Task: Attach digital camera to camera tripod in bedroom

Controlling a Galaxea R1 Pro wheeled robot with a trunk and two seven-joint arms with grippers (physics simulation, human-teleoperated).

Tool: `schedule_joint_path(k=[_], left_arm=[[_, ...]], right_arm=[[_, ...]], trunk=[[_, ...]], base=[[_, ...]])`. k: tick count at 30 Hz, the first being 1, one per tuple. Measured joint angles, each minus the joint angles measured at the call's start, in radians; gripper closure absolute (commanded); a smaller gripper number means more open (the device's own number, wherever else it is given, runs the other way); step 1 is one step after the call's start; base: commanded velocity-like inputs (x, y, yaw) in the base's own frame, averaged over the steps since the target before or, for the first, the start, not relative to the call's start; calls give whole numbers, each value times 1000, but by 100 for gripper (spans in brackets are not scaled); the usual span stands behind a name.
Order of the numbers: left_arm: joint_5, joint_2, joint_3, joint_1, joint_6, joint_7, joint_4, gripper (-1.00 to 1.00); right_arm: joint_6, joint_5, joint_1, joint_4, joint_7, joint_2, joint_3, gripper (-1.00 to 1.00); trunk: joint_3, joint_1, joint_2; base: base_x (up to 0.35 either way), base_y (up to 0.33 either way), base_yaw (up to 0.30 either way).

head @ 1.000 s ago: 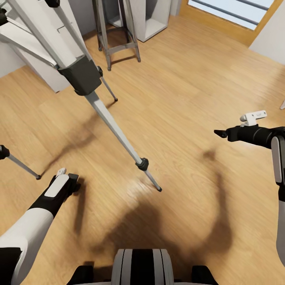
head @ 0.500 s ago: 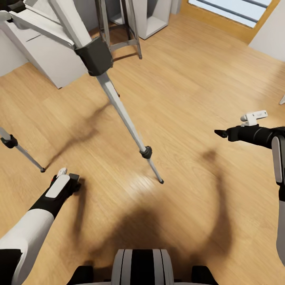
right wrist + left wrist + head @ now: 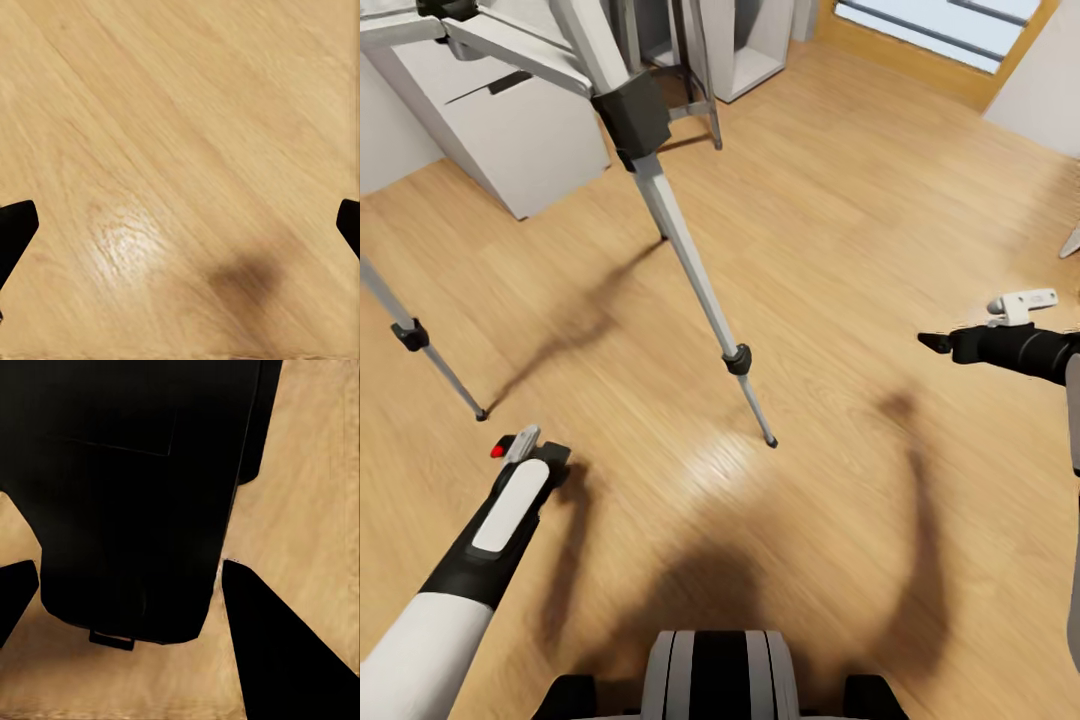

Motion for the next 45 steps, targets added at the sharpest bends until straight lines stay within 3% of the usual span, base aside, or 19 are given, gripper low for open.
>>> schedule_joint_path(k=[2,3,7,8,14,15,19,23,27,30,33,37,38,42,43,45], left_arm=[[-3,2,-2,52,5,30,-106,100],[-3,2,-2,53,5,30,-108,100],[-5,5,-4,132,26,70,-271,100],[-5,5,-4,132,26,70,-272,100],[-4,-7,-23,191,49,89,-371,100],[-5,-7,-24,191,49,88,-371,100],[-5,-14,-75,231,52,90,-392,100],[-6,-16,-101,255,52,90,-399,100],[-6,-15,-115,280,57,91,-402,100],[0,-13,-123,297,65,91,-404,100],[7,-8,-126,309,127,95,-405,100],[9,-7,-122,323,211,94,-405,100],[10,-5,-119,340,249,88,-405,100],[1,1,-117,353,268,84,-404,100],[-10,35,-120,364,287,39,-401,100],[-8,47,-122,366,294,31,-400,100]], right_arm=[[0,0,34,0,1,1,-19,-100],[0,-1,35,0,1,1,-19,-100],[0,0,124,0,3,8,-85,-100],[0,-1,125,0,3,8,-86,-100],[0,-4,274,0,32,22,-187,-100],[0,-5,275,0,32,22,-188,-100],[0,-9,364,0,126,28,-245,-100],[-1,-10,410,0,174,33,-266,-100],[-1,-10,436,0,200,42,-276,-100],[-1,-9,450,0,212,63,-277,-100],[-1,-5,459,0,219,120,-266,-100],[-1,-3,462,0,222,165,-260,-100],[0,-3,464,0,223,187,-256,-100],[0,-2,464,0,224,196,-241,-100],[0,-3,464,0,224,199,-205,-100],[0,-1,464,0,224,199,-200,-100]], trunk=[[10,-1,0],[15,-1,1],[36,-3,2],[41,-4,2],[73,-6,3],[79,-7,4],[100,-9,4],[122,-10,5],[144,-12,6],[160,-13,7],[177,-15,8],[199,-17,9],[204,-17,9],[226,-19,10],[231,-19,10],[242,-20,11]], base=[[-20,6,0],[-16,5,0],[-10,3,0],[-7,2,0],[-3,1,0],[-2,0,0],[-1,0,0],[0,0,0],[0,0,0],[0,0,0],[0,0,-27],[0,0,-46],[0,0,-16],[0,0,-14],[0,0,-42],[0,0,-55]])
